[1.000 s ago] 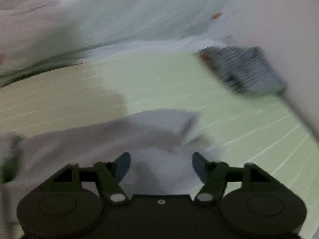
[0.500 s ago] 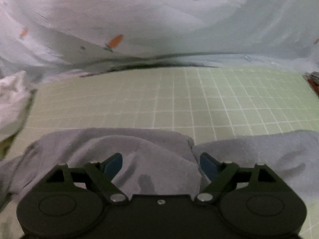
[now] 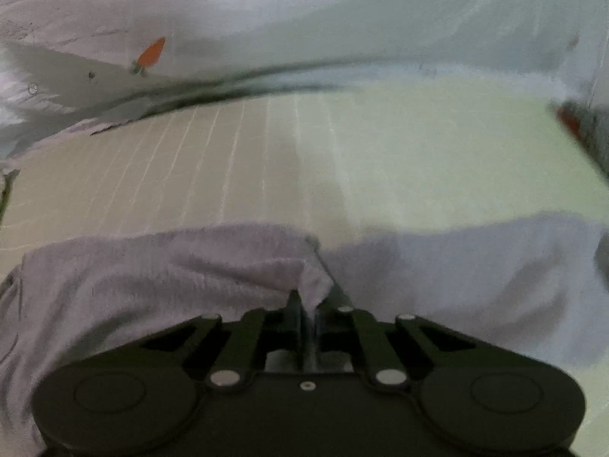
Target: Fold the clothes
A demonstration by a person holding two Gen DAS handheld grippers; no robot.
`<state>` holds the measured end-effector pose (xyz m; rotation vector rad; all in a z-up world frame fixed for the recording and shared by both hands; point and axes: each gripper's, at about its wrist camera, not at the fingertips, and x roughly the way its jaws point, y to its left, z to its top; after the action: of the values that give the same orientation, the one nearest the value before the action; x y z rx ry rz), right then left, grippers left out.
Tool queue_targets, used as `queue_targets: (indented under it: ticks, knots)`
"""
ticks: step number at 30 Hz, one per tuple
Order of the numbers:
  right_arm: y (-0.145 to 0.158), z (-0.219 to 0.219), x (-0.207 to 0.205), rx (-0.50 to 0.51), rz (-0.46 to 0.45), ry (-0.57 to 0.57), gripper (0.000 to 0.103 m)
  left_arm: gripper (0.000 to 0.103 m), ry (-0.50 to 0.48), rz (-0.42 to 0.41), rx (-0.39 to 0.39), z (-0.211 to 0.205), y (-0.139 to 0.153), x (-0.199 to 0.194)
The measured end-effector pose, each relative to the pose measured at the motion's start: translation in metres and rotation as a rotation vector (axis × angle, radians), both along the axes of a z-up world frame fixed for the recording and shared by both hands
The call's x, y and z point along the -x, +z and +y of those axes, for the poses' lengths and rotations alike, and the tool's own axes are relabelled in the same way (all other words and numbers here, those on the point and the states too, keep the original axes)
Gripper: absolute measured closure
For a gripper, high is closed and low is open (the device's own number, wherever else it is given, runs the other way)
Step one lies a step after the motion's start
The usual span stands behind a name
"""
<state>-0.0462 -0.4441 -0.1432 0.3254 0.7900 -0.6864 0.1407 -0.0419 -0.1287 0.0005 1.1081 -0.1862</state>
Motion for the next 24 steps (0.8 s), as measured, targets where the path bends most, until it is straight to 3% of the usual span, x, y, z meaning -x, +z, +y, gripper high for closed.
queue_targets:
  ticks: [4,9,12,15,18,20,22,23,24]
  knots:
    - [0.02,-0.056,-0.005,0.115,-0.01,-0.052,0.097,0.101,-0.073,-0.04,0.094,-0.042,0.013,-0.022]
    - [0.064,-0.117,0.013,0.221,-0.094,-0.146,0.097,0.101,-0.181,-0.181,0.155,-0.111,0.054,-0.048]
    - [0.09,-0.131,0.043,0.255,-0.163,-0.202,0.097,0.101,-0.203,-0.218,0.211,-0.13,0.079,-0.043]
    - [0.101,-0.126,0.078,0.265,-0.204,-0.238,0.097,0.101,-0.214,-0.249,0.202,-0.123,0.091,-0.023]
    - [0.087,-0.112,0.116,0.209,-0.203,-0.266,0.095,0.1,-0.209,-0.248,0.158,-0.102,0.093,-0.002]
    - [0.067,-0.101,0.134,0.15,-0.15,-0.288,0.091,0.098,-0.167,-0.189,0.082,-0.084,0.074,0.008]
    - [0.044,-0.091,0.145,0.085,-0.061,-0.308,0.066,0.093,-0.129,-0.122,0.008,-0.067,0.056,0.014]
    - [0.032,-0.082,0.148,0.08,-0.004,-0.311,0.063,0.093,-0.111,-0.099,0.013,-0.059,0.051,0.018]
    - [0.025,-0.072,0.153,0.086,0.03,-0.315,0.058,0.086,-0.093,-0.076,0.019,-0.05,0.047,0.023]
